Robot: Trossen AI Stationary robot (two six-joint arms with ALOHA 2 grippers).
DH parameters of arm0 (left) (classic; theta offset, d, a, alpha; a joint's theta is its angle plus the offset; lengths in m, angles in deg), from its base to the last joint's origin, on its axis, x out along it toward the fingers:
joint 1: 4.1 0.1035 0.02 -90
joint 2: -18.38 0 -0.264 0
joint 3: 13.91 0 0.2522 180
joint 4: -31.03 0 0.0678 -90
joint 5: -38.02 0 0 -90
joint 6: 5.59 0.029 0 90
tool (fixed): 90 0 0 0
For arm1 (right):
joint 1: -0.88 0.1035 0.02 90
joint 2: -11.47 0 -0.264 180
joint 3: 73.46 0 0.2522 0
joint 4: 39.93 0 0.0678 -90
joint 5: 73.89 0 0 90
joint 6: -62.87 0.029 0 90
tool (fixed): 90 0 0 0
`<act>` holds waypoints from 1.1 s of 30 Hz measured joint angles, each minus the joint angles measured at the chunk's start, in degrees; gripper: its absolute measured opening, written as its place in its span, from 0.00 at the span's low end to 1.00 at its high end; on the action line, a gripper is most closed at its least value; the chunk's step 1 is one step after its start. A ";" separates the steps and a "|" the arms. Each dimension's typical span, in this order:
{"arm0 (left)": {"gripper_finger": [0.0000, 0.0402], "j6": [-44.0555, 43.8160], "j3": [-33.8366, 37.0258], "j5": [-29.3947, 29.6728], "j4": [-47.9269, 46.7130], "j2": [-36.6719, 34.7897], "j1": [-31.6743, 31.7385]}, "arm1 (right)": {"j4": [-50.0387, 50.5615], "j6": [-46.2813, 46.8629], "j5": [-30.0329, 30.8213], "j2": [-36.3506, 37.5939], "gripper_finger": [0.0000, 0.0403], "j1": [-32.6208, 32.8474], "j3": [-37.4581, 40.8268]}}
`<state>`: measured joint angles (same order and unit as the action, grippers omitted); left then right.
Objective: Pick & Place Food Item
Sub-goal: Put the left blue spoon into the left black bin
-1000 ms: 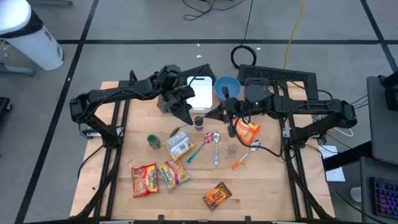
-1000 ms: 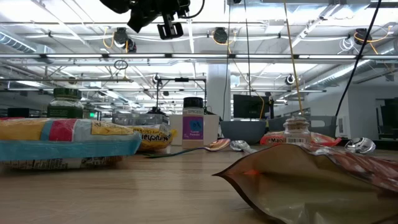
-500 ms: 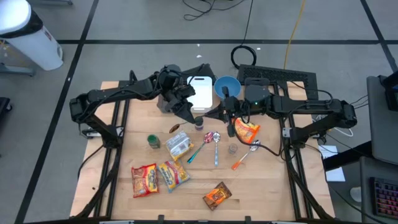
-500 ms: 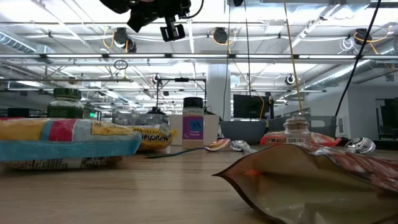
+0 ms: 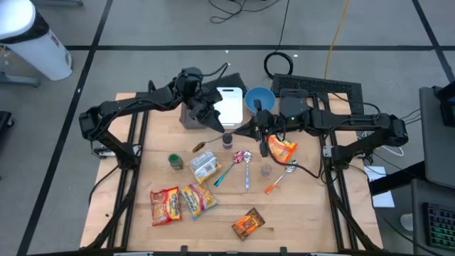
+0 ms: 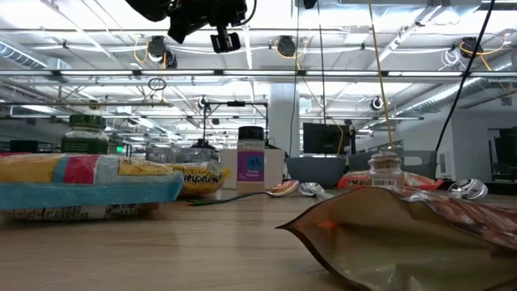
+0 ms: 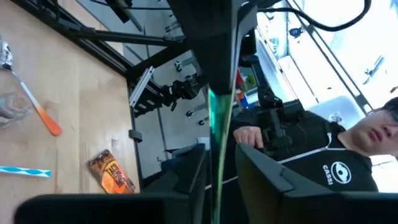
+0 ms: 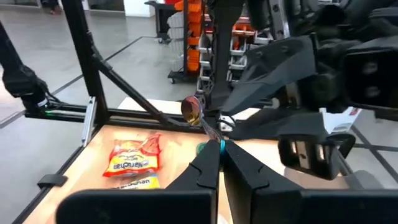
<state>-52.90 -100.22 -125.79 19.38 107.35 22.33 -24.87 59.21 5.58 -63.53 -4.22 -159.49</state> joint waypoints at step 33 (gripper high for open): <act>0.50 2.66 0.00 -0.85 11.72 -2.92 20.09 | 1.29 10.31 1.56 3.65 0.00 -8.20 0.00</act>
<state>-50.24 -100.22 -126.64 31.10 104.43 42.42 -23.58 69.52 7.14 -59.88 -12.42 -159.49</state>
